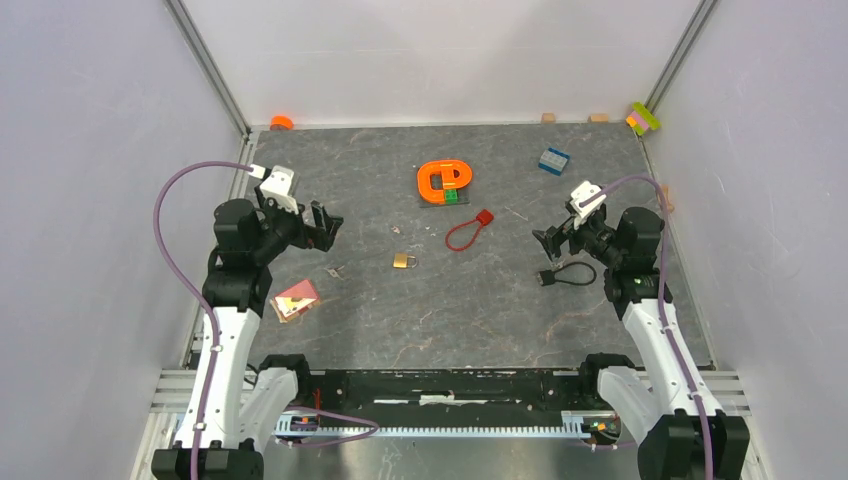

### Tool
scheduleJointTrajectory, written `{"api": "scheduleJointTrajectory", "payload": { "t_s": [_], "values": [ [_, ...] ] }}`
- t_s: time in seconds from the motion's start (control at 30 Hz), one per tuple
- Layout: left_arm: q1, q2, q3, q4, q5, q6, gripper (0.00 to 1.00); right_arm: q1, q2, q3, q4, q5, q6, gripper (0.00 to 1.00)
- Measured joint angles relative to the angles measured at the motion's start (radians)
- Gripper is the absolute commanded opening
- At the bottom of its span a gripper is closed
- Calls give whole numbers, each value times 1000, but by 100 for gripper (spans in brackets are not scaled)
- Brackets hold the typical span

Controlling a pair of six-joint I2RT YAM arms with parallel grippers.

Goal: Unlock with the key
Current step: Pick up the key from the center of the board.

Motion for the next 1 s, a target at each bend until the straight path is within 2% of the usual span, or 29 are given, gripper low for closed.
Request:
{"api": "scheduleJointTrajectory", "payload": {
  "t_s": [0.53, 0.8, 0.9, 1.0],
  "values": [
    [0, -5, -1, -2, -34, 6, 100, 0, -23, -36, 5, 4, -37, 98],
    [0, -2, 21, -41, -52, 5, 100, 9, 51, -35, -33, 50, -73, 98],
    [0, 31, 55, -67, -51, 6, 100, 69, 63, -35, -40, 100, -81, 98],
    [0, 82, 80, -87, -31, 14, 100, 190, 93, -29, -44, 163, -105, 98]
  ]
}}
